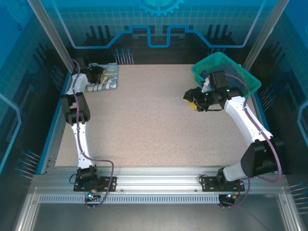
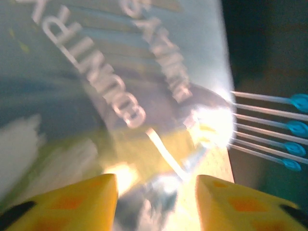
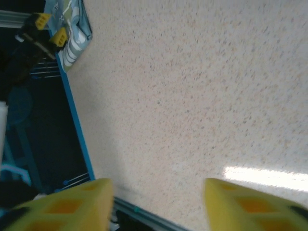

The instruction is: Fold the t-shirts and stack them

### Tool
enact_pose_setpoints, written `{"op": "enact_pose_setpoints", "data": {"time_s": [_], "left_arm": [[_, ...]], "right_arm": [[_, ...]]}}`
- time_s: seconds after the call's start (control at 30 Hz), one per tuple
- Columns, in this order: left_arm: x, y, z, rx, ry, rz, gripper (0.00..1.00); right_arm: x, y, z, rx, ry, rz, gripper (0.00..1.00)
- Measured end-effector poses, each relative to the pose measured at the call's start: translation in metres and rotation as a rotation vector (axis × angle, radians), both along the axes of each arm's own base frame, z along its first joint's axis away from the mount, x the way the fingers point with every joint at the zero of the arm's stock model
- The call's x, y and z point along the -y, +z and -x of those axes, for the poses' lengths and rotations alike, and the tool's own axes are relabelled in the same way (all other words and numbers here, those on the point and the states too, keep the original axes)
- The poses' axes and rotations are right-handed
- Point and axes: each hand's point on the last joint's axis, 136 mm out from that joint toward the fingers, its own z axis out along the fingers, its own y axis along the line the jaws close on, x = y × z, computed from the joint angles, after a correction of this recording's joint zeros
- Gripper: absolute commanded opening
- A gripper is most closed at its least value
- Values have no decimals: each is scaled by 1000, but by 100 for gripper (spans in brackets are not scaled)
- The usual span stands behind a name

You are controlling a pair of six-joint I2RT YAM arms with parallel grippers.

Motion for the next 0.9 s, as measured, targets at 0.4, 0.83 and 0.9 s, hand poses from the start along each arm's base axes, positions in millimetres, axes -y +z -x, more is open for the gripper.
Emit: {"op": "enact_pose_setpoints", "data": {"time_s": [0.4,0.83,0.9], "left_arm": [[54,304,186,520,42,-229,99],[93,240,312,295,36,-633,99],[91,233,315,312,-9,-718,99]], "right_arm": [[47,119,-36,409,-171,99,100],[80,153,14,604,-256,224,100],[93,134,14,634,-280,330,100]]}}
